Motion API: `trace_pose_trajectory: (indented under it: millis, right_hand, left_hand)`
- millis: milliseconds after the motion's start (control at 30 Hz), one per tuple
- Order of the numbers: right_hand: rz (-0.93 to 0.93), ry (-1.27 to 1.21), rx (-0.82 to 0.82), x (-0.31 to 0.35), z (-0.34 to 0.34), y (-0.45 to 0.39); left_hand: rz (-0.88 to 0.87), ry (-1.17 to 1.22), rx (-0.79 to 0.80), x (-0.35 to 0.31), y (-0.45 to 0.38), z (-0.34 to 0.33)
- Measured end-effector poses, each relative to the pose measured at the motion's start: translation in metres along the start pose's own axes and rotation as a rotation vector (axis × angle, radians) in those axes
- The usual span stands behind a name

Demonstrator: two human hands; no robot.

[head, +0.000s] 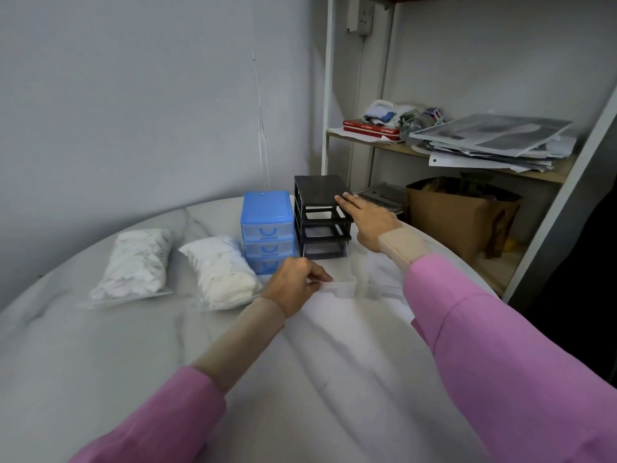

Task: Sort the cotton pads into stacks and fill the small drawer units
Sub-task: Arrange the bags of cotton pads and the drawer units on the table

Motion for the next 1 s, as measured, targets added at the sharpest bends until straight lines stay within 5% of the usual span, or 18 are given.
trace_pose_trajectory:
  millis: [267,567,733,833,933,1000]
  right_hand:
    - [-0.039,0.019,-0.011,0.001,-0.006,0.001]
    - [-0.009,-0.029,0.01,0.001,-0.009,0.003]
    - [0.062,-0.098,-0.284,0.021,-0.005,0.019]
    - [0.203,-0.22,-0.323,0.05,-0.003,0.023]
    - [0.334,-0.23,-0.332,0.082,-0.002,0.022]
    - [0.36,-0.135,-0.294,0.098,-0.006,0.018]
  left_hand:
    - [0.0,-0.064,-0.034,-0.002,0.019,0.009]
    - [-0.036,0.123,0.065,-0.011,0.03,0.005]
    - [-0.022,0.114,-0.47,-0.005,0.036,0.06]
    - [0.258,-0.109,-0.677,0.019,0.039,0.078]
    - [0.716,-0.054,-0.456,0.055,0.045,0.07]
    - [0.729,-0.096,-0.369,0.066,0.045,0.067]
Point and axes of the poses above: each hand's wrist, its own y-axis away from the middle knuckle, its own z-axis out of the back of the hand, x = y × z, the point moved 5 cm from there along -y, towards the middle knuckle, and after that the axes turned 5 degrees about y, right-handed, at the moved point
